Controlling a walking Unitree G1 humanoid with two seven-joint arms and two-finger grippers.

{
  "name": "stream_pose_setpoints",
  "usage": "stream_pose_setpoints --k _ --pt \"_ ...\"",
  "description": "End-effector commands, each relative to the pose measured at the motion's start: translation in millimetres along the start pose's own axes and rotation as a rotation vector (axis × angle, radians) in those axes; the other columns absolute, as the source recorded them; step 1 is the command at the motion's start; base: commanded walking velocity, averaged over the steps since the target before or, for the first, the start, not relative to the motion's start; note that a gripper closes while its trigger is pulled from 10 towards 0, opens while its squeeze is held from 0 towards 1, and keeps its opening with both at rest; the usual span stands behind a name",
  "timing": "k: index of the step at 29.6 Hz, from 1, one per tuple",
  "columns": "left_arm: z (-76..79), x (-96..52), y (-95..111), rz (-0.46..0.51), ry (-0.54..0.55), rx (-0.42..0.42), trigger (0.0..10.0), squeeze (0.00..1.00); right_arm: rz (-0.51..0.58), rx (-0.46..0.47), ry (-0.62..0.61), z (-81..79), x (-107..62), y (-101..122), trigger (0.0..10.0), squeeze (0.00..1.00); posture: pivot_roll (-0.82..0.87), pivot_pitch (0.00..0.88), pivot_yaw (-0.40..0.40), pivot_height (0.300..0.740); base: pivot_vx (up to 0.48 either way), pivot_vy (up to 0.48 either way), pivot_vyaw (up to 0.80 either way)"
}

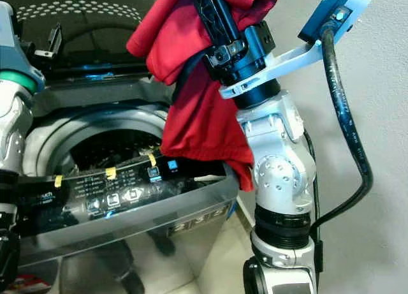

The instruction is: Clothes washing

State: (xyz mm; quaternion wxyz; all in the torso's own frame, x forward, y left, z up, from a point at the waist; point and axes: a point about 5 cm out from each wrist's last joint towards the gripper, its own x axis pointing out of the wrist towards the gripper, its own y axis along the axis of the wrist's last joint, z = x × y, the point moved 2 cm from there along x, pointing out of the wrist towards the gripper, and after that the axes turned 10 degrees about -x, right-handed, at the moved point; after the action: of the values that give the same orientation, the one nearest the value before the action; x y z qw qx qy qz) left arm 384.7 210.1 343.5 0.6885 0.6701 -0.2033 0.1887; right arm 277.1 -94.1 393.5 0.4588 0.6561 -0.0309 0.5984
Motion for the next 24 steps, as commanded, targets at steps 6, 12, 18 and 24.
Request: stream_pose_setpoints --k 6,12,18,24 --pt "76.0 -83.2 -7 -0.217 -0.734 -0.232 10.0 0.00 0.016 -0.033 0.033 -5.7 7.2 7 10.0 0.00 0.11 0.000 0.029 0.740 0.000 0.000 0.00" --pt "83.7 -118.2 -7 -0.302 -0.875 -0.273 10.0 0.00 0.005 0.004 0.029 -5.5 7.5 1 10.0 0.00 0.14 0.000 0.013 0.740 0.000 0.000 0.00" --pt "105.0 -129.3 -12 -0.323 -0.982 -0.316 10.0 0.00 -0.011 0.051 0.040 -8.7 14.1 -12 10.0 0.00 0.15 0.000 0.002 0.740 0.000 0.000 0.00" --pt "109.4 -143.6 -9 -0.382 -1.069 -0.343 10.0 0.00 -0.058 0.053 0.016 -12.1 15.1 -29 10.0 0.00 0.14 0.000 0.009 0.740 0.000 0.000 0.00"
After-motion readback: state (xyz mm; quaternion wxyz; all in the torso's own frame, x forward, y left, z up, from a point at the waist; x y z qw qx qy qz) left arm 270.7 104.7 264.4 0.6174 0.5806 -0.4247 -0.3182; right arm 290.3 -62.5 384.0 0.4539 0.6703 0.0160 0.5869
